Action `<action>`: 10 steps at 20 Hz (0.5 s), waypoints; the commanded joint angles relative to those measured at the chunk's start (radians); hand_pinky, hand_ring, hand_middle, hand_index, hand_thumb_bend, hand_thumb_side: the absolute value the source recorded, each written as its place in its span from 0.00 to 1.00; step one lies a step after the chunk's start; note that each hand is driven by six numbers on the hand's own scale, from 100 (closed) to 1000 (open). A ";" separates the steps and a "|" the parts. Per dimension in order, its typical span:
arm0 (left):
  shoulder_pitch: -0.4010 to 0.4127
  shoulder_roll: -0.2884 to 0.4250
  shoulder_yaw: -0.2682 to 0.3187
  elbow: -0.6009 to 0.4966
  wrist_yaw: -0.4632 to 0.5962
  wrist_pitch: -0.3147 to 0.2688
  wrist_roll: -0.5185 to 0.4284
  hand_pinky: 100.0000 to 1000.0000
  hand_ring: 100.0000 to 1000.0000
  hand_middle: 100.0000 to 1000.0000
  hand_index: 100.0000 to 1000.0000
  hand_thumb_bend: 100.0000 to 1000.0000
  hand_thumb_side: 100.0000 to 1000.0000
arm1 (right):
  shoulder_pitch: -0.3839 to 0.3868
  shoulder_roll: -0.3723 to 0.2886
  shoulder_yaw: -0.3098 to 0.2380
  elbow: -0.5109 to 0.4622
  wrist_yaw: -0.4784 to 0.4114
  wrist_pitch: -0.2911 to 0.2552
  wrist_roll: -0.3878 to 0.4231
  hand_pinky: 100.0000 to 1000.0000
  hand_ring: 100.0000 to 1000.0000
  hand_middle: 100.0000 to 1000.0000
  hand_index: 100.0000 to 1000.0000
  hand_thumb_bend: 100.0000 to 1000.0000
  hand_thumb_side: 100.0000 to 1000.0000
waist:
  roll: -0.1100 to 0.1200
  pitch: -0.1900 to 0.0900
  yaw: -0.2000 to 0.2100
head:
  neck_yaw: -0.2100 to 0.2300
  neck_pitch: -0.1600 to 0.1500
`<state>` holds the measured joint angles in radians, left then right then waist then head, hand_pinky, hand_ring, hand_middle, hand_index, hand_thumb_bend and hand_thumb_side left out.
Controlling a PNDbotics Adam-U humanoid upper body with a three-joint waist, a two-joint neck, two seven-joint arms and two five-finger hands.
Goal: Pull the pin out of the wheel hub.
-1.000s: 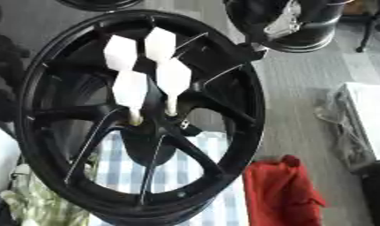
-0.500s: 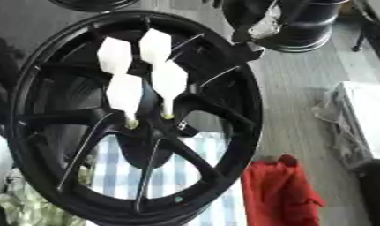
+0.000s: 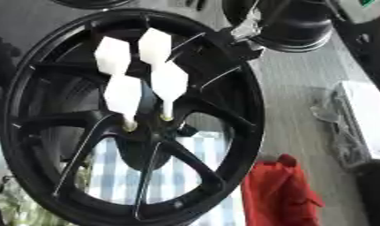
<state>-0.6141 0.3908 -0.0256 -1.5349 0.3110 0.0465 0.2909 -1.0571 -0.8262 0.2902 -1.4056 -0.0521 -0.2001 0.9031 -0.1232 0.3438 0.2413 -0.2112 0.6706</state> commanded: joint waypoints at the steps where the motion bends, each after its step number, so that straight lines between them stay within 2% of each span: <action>1: -0.004 0.037 0.015 -0.021 0.007 0.003 0.008 0.69 0.81 0.75 0.77 0.02 0.85 | -0.023 -0.010 -0.006 0.007 0.012 -0.003 0.004 0.88 0.77 0.79 0.81 0.31 0.14 | 0.008 -0.017 0.001 | -0.003 -0.011; 10: 0.006 0.052 0.013 -0.003 -0.003 0.011 0.018 0.69 0.81 0.75 0.76 0.01 0.86 | -0.041 0.023 0.086 -0.068 -0.005 0.021 0.004 0.86 0.72 0.77 0.84 0.37 0.15 | 0.016 -0.021 -0.005 | -0.012 -0.009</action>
<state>-0.5983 0.4136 -0.0210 -1.5279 0.3123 0.0575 0.3055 -1.0765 -0.7882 0.3755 -1.4481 -0.0493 -0.1859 0.9086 -0.1184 0.3440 0.2378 -0.2181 0.6708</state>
